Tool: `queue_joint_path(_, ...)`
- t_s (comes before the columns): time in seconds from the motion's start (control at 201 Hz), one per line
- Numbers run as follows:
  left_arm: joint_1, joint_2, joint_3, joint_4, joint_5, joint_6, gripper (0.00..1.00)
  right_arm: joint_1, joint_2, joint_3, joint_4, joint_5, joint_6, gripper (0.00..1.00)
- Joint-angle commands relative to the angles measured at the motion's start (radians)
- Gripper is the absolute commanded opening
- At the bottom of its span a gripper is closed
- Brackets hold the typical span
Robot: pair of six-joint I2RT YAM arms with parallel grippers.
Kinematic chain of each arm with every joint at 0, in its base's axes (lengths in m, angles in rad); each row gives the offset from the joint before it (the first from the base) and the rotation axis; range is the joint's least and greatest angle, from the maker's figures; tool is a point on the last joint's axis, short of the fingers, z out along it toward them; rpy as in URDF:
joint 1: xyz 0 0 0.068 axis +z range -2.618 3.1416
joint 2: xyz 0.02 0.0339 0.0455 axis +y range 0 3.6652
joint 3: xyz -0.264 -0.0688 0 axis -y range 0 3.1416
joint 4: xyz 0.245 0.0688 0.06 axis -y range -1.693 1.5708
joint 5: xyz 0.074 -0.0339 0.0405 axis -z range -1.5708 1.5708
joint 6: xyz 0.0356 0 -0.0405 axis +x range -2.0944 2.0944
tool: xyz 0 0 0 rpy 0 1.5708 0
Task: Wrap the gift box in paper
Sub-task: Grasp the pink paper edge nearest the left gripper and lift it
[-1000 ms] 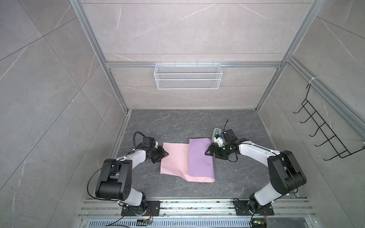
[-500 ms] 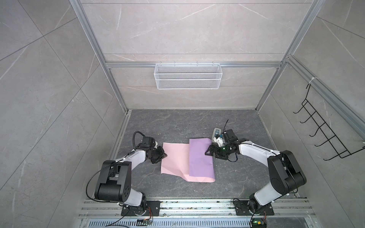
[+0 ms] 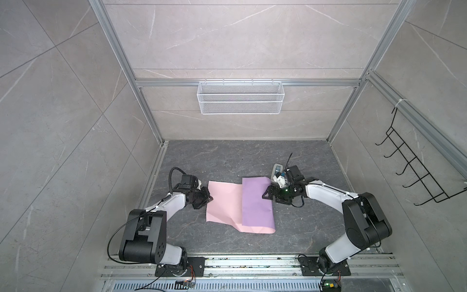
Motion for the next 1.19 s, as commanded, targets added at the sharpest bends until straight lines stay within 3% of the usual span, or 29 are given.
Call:
queue_joint_path(0.0, -0.019, -0.054, 0.044, -0.038, -0.025, 0.029, 0.0, 0.004, 0.049, -0.027, -0.06, 0.094, -0.015, 0.95)
queue_joint_path(0.358, -0.208, -0.116, 0.175, -0.203, -0.156, 0.057, 0.0, 0.005, 0.052, -0.028, -0.061, 0.092, -0.015, 0.95)
queue_joint_path(0.712, -0.372, -0.085, 0.281, -0.254, -0.202, 0.047, 0.04, 0.005, 0.049, -0.028, -0.062, 0.091, -0.016, 0.95)
queue_joint_path(1.19, -0.409, -0.05, 0.294, -0.308, -0.277, 0.027, 0.11, 0.006, 0.051, -0.028, -0.063, 0.089, -0.016, 0.95)
